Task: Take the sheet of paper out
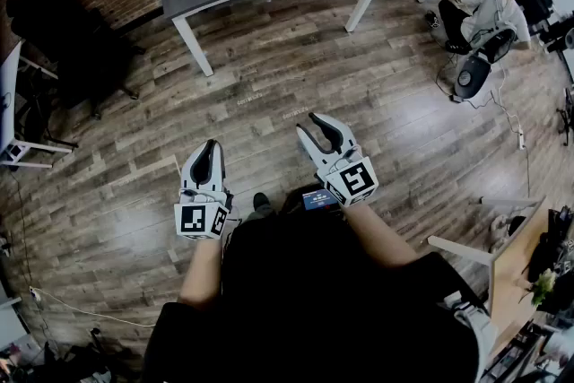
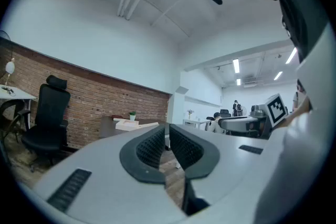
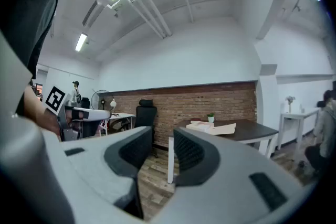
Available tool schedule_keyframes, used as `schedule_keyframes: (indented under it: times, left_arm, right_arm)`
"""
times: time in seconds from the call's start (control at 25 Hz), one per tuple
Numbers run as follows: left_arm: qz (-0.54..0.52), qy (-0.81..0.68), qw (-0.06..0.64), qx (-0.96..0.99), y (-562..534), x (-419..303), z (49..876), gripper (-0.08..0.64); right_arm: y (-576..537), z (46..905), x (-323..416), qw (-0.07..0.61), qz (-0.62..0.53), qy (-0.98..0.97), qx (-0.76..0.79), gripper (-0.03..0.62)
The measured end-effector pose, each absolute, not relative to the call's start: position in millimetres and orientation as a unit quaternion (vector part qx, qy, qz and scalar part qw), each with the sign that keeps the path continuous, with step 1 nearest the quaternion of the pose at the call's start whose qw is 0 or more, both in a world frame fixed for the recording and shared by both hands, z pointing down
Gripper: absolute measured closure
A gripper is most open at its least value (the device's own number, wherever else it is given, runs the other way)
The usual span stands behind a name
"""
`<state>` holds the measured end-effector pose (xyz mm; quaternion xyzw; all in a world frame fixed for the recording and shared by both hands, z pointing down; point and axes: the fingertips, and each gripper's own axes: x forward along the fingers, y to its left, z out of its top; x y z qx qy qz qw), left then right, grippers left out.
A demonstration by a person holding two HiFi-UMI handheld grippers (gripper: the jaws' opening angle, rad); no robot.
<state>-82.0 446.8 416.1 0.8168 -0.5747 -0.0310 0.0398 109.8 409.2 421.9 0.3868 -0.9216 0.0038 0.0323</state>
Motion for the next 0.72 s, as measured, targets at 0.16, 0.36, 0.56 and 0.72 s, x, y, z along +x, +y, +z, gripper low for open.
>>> schedule_keyframes:
  times: [0.16,0.36,0.56,0.72]
  left_arm:
    - [-0.033,-0.567,0.052,0.822,450.6,-68.3,418.8,0.538]
    - [-0.028,-0.564,0.057,0.823,456.6,-55.8,419.1,0.538]
    - [-0.02,-0.561,0.057,0.825,458.0,-44.2,419.6,0.538]
    - [-0.015,-0.555,0.056,0.83,457.0,-27.2,419.2,0.538]
  right_arm:
    - [414.6,428.5,118.7,0.03,0.015,-0.921,0.387,0.459]
    - [418.9,426.0,124.6,0.032,0.001,-0.926,0.376,0.457]
    - [422.0,430.4,129.6,0.032,0.005,-0.928,0.37,0.457]
    - [420.7,436.4,147.9,0.025,0.028,-0.926,0.376,0.457]
